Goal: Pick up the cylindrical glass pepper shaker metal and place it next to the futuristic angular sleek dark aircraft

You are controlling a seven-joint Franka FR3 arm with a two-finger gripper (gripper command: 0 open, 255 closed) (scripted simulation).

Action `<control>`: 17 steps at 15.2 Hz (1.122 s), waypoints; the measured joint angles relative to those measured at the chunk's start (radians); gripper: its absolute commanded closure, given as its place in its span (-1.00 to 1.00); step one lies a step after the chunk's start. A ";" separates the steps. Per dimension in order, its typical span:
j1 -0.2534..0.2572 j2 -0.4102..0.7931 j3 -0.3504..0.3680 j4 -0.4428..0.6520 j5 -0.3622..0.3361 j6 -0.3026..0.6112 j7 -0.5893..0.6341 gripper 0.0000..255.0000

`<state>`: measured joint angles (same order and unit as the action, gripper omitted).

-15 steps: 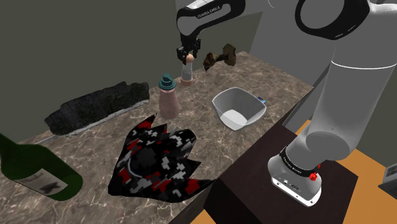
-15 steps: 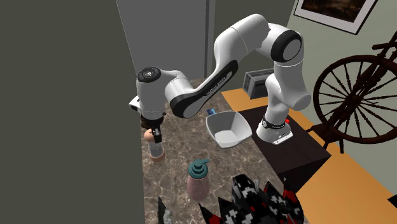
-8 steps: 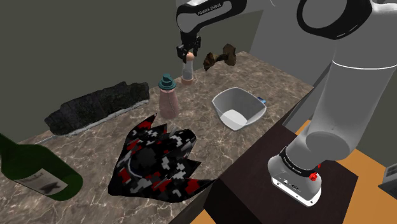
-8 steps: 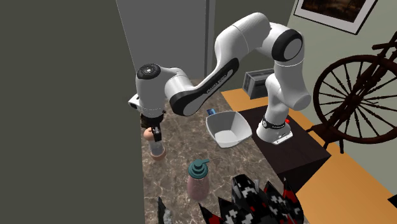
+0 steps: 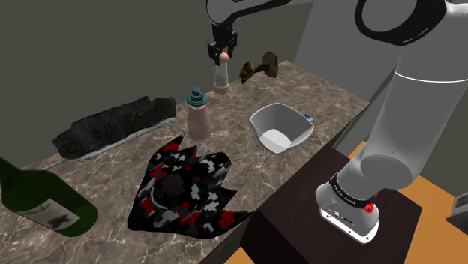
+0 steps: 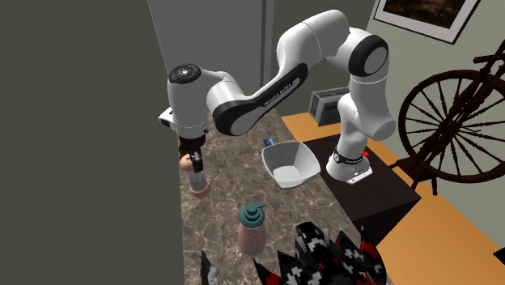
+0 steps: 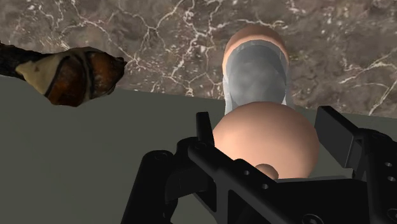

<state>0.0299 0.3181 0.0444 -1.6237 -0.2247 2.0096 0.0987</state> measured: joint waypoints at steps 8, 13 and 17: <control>0.002 -0.021 0.003 0.076 0.008 -0.096 -0.018 1.00; 0.001 -0.025 0.002 0.139 0.013 -0.161 -0.034 1.00; 0.004 -0.016 0.003 0.206 0.015 -0.218 -0.043 1.00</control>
<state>0.0340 0.3019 0.0479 -1.4178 -0.2093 1.7912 0.0561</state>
